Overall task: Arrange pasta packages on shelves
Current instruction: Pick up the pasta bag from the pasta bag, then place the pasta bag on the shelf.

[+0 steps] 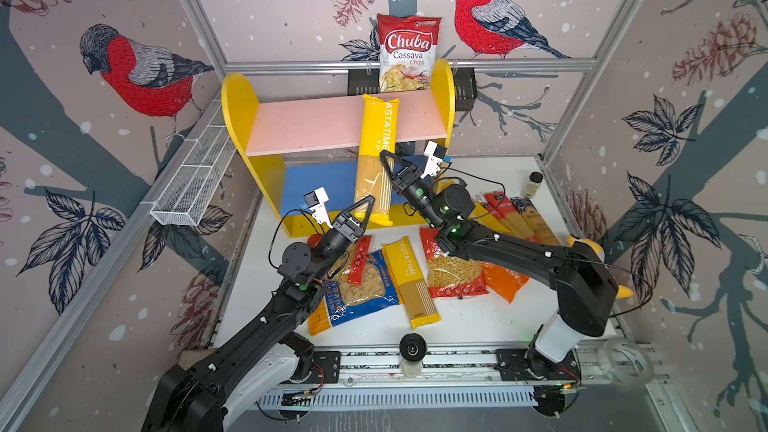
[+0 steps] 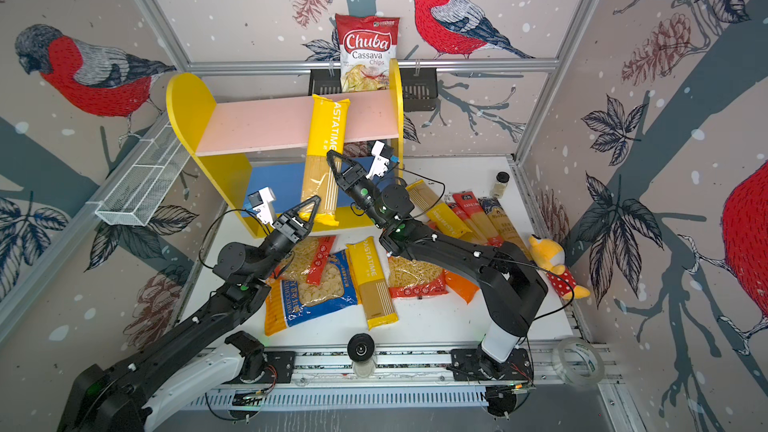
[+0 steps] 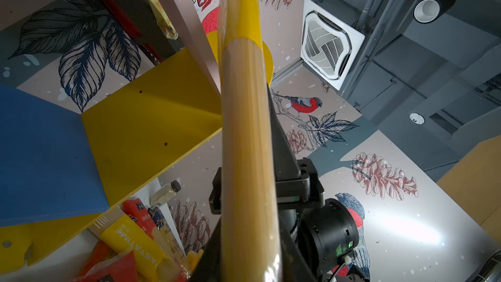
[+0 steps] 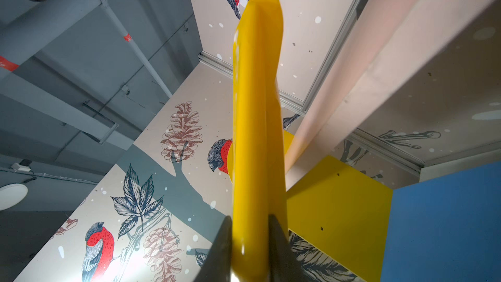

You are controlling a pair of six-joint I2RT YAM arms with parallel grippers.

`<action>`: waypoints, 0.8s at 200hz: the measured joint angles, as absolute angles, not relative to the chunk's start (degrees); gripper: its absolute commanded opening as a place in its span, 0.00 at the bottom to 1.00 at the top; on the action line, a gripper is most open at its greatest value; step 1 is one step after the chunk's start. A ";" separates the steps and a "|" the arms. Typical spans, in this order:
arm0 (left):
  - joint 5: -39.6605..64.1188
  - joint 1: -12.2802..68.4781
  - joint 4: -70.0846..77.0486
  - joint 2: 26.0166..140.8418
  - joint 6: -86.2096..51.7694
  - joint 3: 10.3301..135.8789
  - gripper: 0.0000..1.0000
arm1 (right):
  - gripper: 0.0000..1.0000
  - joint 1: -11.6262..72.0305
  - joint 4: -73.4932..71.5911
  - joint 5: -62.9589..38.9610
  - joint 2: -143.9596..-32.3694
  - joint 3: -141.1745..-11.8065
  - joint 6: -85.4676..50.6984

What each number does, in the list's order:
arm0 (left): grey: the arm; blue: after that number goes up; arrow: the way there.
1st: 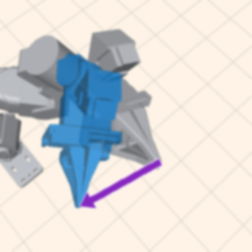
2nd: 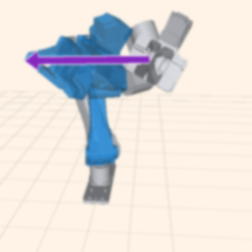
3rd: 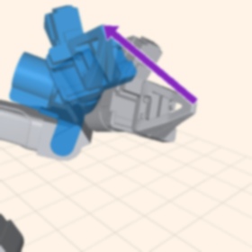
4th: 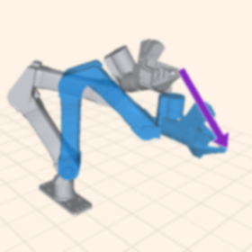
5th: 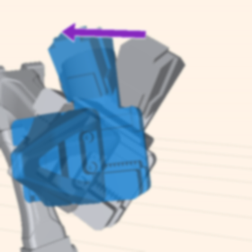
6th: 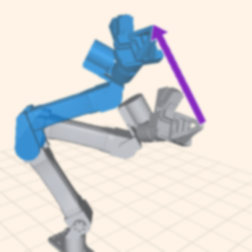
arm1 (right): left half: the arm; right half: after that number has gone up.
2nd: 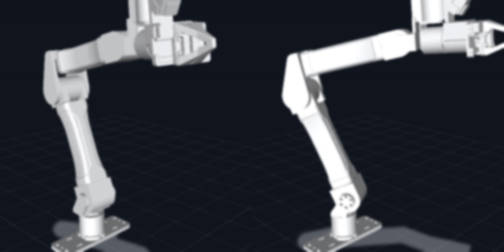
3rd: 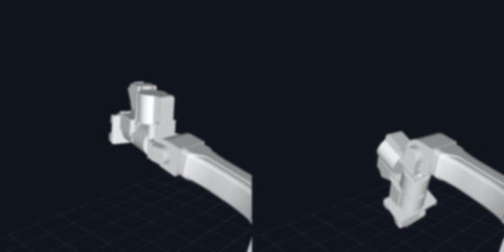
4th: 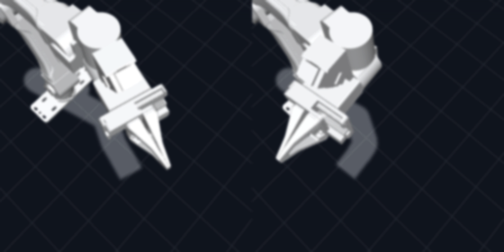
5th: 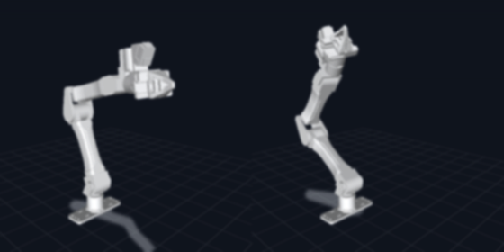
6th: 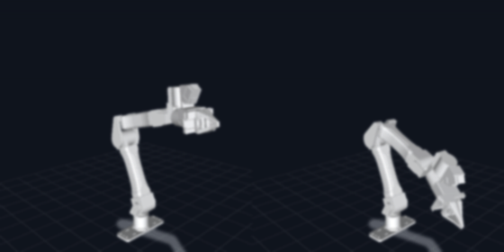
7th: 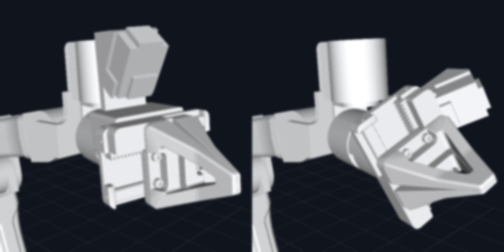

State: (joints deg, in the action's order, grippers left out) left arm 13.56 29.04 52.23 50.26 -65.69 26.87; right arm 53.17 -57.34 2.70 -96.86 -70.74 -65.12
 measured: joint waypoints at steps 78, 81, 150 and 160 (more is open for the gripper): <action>12.19 27.51 40.84 48.80 -64.93 33.28 0.00 | 0.64 52.16 -57.25 0.27 -98.59 -73.60 -66.11; 12.32 27.24 40.47 48.77 -64.93 33.47 0.00 | 0.64 52.12 -57.23 0.05 -98.59 -73.60 -66.13; 17.98 14.66 32.97 51.96 -67.16 42.48 0.00 | 0.80 50.24 -55.81 -3.49 -95.96 -71.29 -66.48; 20.18 11.66 32.12 53.45 -68.55 44.38 0.00 | 0.80 50.22 -54.76 -3.64 -94.72 -70.54 -65.82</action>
